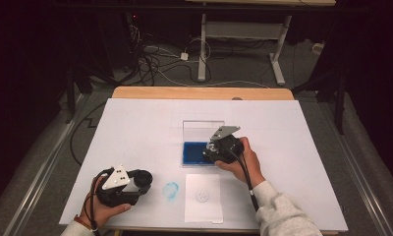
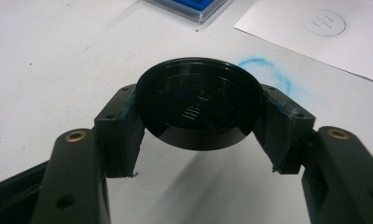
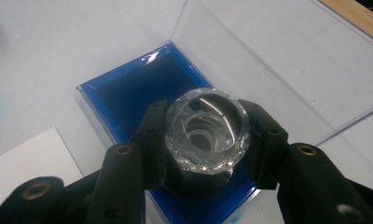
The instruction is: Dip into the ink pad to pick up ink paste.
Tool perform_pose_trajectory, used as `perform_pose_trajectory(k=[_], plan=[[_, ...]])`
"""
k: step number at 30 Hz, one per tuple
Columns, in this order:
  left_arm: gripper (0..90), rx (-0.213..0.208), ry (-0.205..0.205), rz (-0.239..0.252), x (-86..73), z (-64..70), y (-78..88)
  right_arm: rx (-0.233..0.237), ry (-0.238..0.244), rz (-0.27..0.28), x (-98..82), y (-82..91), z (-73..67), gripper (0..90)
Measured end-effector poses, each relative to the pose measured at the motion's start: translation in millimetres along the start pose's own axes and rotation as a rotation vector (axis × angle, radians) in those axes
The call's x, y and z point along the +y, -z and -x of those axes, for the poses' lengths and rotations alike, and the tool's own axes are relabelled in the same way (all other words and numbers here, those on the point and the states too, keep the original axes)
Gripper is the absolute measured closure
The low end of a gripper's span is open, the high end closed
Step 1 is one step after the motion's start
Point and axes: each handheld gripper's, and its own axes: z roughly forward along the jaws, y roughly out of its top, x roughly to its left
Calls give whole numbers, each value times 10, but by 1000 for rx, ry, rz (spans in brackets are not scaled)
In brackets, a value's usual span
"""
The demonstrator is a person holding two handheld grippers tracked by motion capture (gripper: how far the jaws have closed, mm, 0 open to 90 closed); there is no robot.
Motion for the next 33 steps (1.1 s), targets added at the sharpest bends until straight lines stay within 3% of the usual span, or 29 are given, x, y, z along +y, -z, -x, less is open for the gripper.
perform_pose_trajectory(k=[20,24,33], plan=[[367,12,-5,-1,3,31,25,-2,-36,32,-63,14,21,569],[367,13,3,0,3,11,15,-20,-19,25,-47,40,-5,569],[367,11,-5,1,17,6,8,-11,-59,129,-6,312,72,569]])
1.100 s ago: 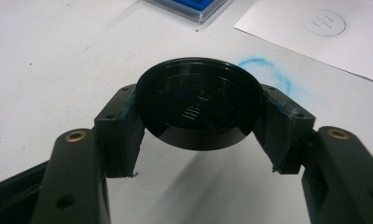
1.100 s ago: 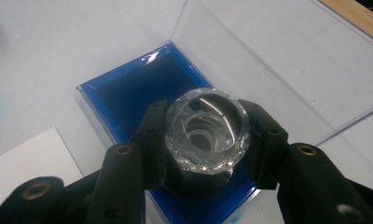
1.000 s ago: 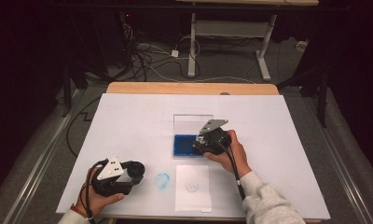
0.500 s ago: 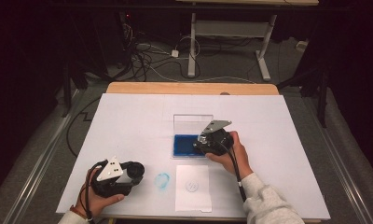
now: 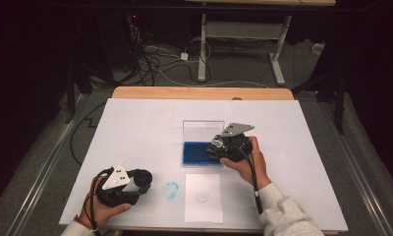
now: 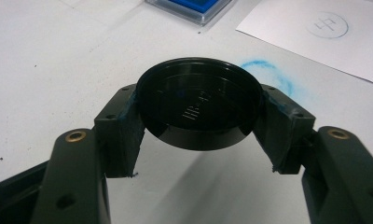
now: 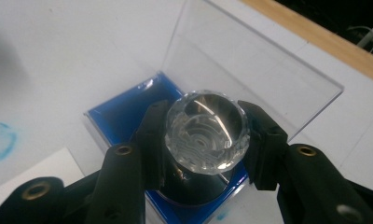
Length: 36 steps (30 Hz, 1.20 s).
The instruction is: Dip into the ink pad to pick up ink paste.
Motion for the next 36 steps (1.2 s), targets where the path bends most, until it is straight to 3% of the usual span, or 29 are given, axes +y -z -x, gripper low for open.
perform_pose_trajectory(k=[13,36], plan=[[367,3,-4,-4,-3,-7,-11,30,2,127,175,445,-4,568],[367,9,9,-4,-34,-37,-6,67,17,152,57,711,4,569]])
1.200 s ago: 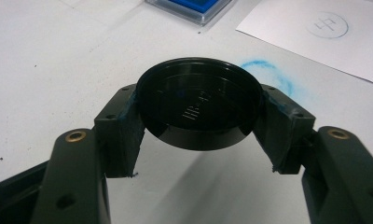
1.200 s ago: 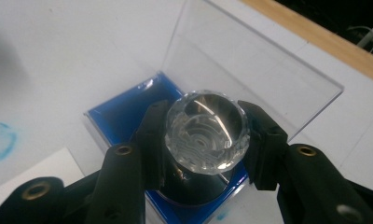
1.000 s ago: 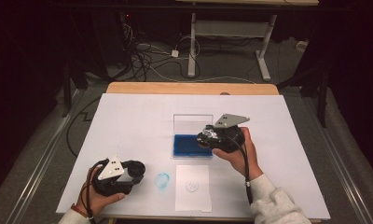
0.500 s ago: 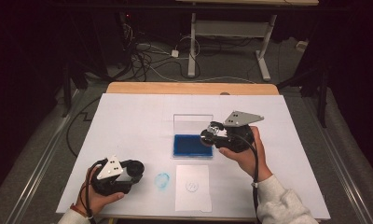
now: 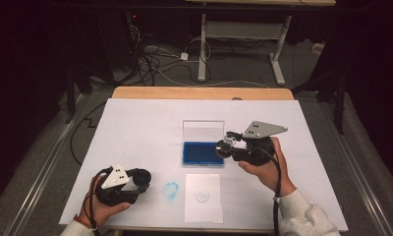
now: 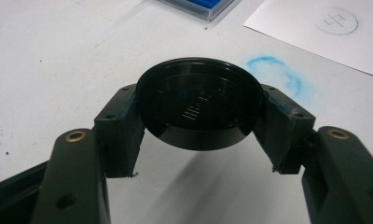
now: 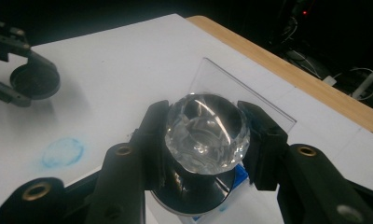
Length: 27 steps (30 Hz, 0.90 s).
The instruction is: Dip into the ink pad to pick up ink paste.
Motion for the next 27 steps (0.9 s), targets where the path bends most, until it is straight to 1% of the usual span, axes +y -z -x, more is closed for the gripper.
perform_pose_trajectory(k=[1,4,6,9,10,16,18,20,24,27], plan=[[367,-1,0,0,-1,1,0,-6,-2,0,-1,8,-9,569],[367,-1,0,1,-5,-2,4,18,0,15,-4,39,-31,569],[367,1,3,1,-11,-6,10,31,15,17,-7,59,-53,569],[367,0,6,5,-14,-9,17,39,20,17,-19,79,-92,569],[367,1,4,4,-13,-8,18,50,26,16,-24,84,-104,569],[367,1,3,3,-9,-5,14,73,52,19,-31,131,-195,568],[367,0,2,3,-6,-3,14,74,50,22,-30,146,-211,568],[367,0,-1,3,-1,-1,15,91,53,23,-37,159,-223,569],[367,1,-5,1,6,7,14,108,68,5,-68,134,-283,569],[367,1,-6,1,7,16,12,124,82,-23,-89,96,-353,569]])
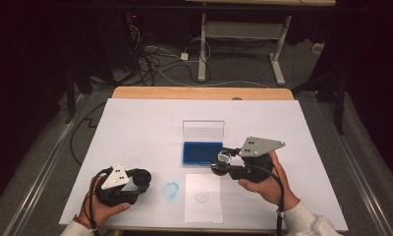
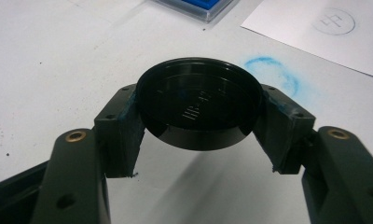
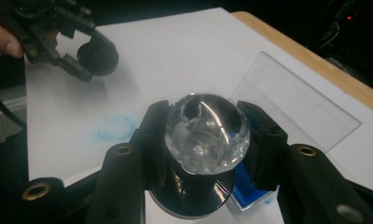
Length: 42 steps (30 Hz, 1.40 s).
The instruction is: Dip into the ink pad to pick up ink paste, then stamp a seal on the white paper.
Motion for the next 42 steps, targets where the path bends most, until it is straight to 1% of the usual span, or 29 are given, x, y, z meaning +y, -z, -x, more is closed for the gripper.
perform_pose_trajectory(k=[4,9,13,14,16,19,22,25,28,30,34,37,42], plan=[[367,-1,3,3,6,-13,-3,28,21,-27,-19,-55,-87,569],[367,-1,5,-2,-5,-13,-2,70,33,-49,-52,-136,-190,569],[367,2,0,-3,2,0,-2,93,44,-68,-96,-219,-269,569],[367,3,-4,-6,6,5,-4,91,52,-76,-103,-235,-287,569],[367,2,-13,-7,13,15,-2,92,42,-70,-120,-253,-299,569],[367,5,-17,-7,21,23,2,86,46,-72,-163,-290,-331,569],[367,3,-19,-12,23,34,-4,93,43,-74,-197,-328,-356,569],[367,2,-22,-11,28,38,-7,82,49,-85,-229,-373,-385,569],[367,1,-19,-12,27,33,-12,91,51,-101,-264,-433,-403,569],[367,0,-19,-12,27,31,-13,99,58,-111,-281,-463,-413,570],[367,-1,-20,-13,24,29,-13,99,59,-120,-297,-497,-425,570],[367,-2,-21,-14,24,31,-14,100,53,-114,-303,-501,-421,569],[367,-3,-23,-15,30,36,-22,100,63,-136,-351,-563,-431,570]])
